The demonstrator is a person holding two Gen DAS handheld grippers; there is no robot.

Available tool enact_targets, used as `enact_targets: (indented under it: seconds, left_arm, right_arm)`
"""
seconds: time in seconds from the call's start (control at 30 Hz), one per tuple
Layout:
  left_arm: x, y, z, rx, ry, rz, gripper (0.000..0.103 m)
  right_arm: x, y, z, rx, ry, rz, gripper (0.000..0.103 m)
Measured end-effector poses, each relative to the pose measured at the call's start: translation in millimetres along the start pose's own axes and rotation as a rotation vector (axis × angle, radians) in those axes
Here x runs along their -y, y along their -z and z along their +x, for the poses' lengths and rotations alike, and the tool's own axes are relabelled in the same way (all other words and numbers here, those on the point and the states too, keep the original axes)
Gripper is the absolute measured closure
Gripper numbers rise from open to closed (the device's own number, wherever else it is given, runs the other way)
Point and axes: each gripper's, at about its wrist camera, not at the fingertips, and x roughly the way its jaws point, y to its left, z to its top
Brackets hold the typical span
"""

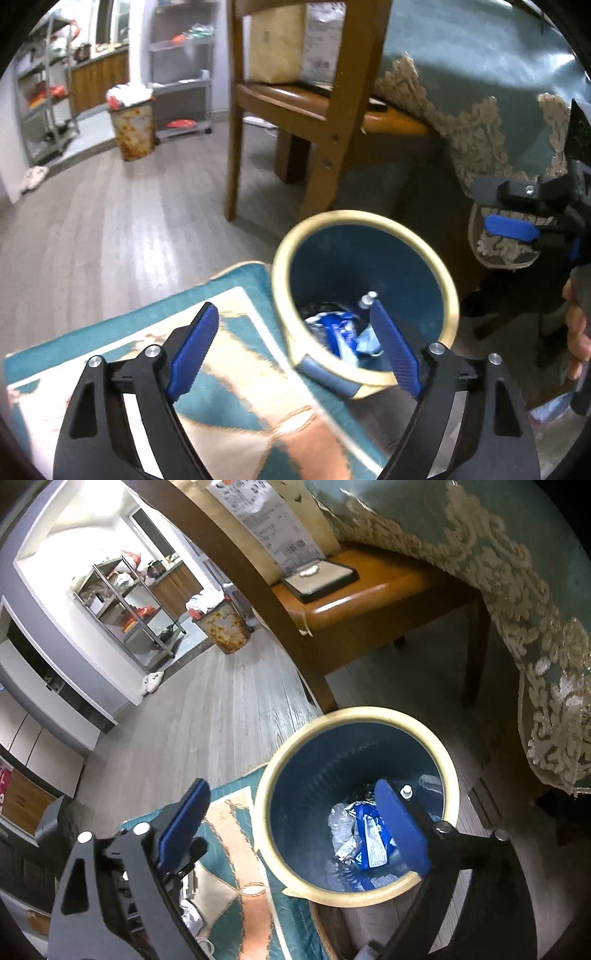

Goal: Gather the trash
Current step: 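Withdraw both open grippers from above the teal bin, then grasp the purple foil wrapper with right gripper while left gripper grasps white paper cup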

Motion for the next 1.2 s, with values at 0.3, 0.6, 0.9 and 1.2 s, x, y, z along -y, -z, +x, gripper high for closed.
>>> enact_targets:
  seconds: [0.3,0.6,0.9,1.2]
  left_arm:
    - [-41.7,7.4,-78.3,0.057,-0.076,-0.050,0.014]
    - [-109.2,22.7,-178.1,0.108,-0.215,-0.039,0.013]
    - [-213.5,78.7,-216.5,0.112,-0.293,-0.331,0.011]
    - [-260.1,113.7,-222.3,0.053,-0.372,-0.382,0.011]
  right_arm:
    - [-34.9,7.9,-4.4,0.004,0.001,-0.051,0.006]
    - [-98.3,36.7,9.8,-0.031,-0.015,-0.182,0.006]
    - [-174.8,98.2,60.5,-0.145,-0.044,-0.351,0.006]
    - [-246.0,181.8,133.0,-0.366,-0.070,-0.531,0.007]
